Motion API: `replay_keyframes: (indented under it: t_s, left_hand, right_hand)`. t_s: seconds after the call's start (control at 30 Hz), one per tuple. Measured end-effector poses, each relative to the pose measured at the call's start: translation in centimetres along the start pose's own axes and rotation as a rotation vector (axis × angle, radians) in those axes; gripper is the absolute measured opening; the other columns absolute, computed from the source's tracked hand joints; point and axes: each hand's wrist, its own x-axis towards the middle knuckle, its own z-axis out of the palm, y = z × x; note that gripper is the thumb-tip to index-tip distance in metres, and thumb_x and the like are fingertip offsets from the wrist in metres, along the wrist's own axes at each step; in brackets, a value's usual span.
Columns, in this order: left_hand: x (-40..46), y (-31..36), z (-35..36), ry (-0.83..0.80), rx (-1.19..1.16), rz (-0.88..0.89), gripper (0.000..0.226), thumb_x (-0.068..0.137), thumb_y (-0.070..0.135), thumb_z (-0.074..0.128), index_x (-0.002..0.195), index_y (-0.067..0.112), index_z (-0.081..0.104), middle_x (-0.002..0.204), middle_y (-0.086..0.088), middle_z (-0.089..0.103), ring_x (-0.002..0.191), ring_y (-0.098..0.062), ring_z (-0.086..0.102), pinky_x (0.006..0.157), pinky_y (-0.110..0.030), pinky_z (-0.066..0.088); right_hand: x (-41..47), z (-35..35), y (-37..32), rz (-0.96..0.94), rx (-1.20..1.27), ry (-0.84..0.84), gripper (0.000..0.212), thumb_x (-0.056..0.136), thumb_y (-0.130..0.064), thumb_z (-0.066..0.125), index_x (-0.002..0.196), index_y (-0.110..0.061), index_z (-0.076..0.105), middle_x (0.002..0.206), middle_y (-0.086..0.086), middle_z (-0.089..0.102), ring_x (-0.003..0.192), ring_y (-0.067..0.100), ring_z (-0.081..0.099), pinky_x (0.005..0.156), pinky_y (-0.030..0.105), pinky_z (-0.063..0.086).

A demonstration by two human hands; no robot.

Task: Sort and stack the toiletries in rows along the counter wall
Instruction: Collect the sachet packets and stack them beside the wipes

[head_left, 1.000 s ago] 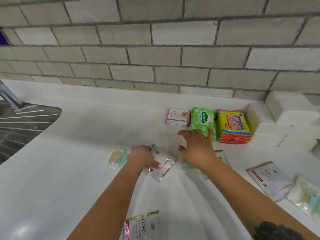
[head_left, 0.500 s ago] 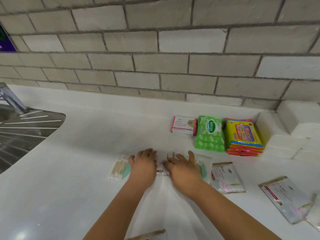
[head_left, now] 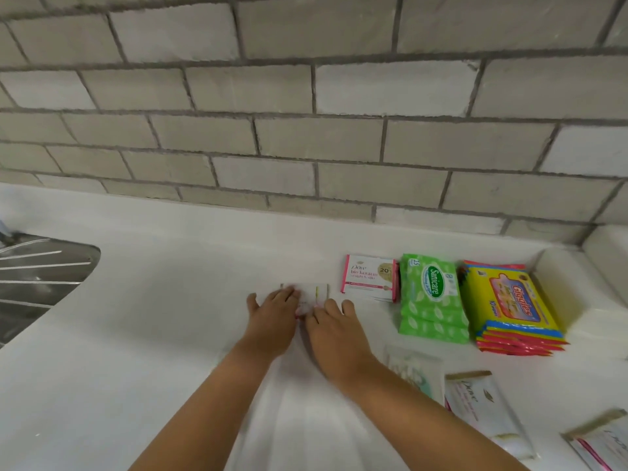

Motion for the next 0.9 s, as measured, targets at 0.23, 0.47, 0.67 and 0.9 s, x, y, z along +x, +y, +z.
replay_keyframes:
  t_s: [0.23,0.47,0.67,0.9]
  left_hand:
    - [5.0,-0.8,-0.7,-0.065,0.008,0.083,0.053,0.099,0.015,0.029,0.150,0.021,0.014,0.159,0.006,0.008,0.146,-0.009,0.013,0.115,-0.051,0.006]
    - [7.0,-0.3,-0.4,-0.052,-0.050,0.079,0.053,0.100,0.016,0.030,0.150,0.022,0.014,0.159,0.006,0.009,0.146,-0.010,0.011,0.115,-0.051,0.004]
    - [7.4,-0.3,-0.9,-0.064,-0.051,0.085,0.055,0.099,0.012,0.028,0.151,0.021,0.012,0.159,0.006,0.006,0.146,-0.009,0.008,0.116,-0.052,0.003]
    - [7.8,-0.5,-1.0,-0.075,-0.054,0.093,0.054,0.099,0.013,0.029,0.150,0.020,0.012,0.159,0.006,0.007,0.147,-0.009,0.008,0.116,-0.053,0.004]
  right_hand:
    - [3.8,1.7,0.6,0.109,-0.056,-0.080,0.028,0.061,-0.031,0.073,0.086,-0.020,0.074,0.078,-0.004,0.070,0.081,0.017,0.062,0.081,0.033,0.043]
    - [4.6,2.7,1.8,0.097,-0.102,-0.057,0.030,0.077,-0.027,0.051,0.097,-0.022,0.072,0.089,-0.004,0.070,0.089,0.017,0.062,0.088,0.036,0.039]
    - [5.0,1.3,2.3,0.078,-0.028,-0.192,0.045,0.097,-0.014,0.030,0.141,-0.003,0.032,0.141,0.019,0.040,0.131,0.033,0.028,0.113,0.049,0.011]
    - [5.2,1.3,2.2,0.063,-0.046,-0.204,0.048,0.098,-0.018,0.030,0.143,-0.004,0.027,0.145,0.018,0.035,0.134,0.034,0.024,0.113,0.052,0.005]
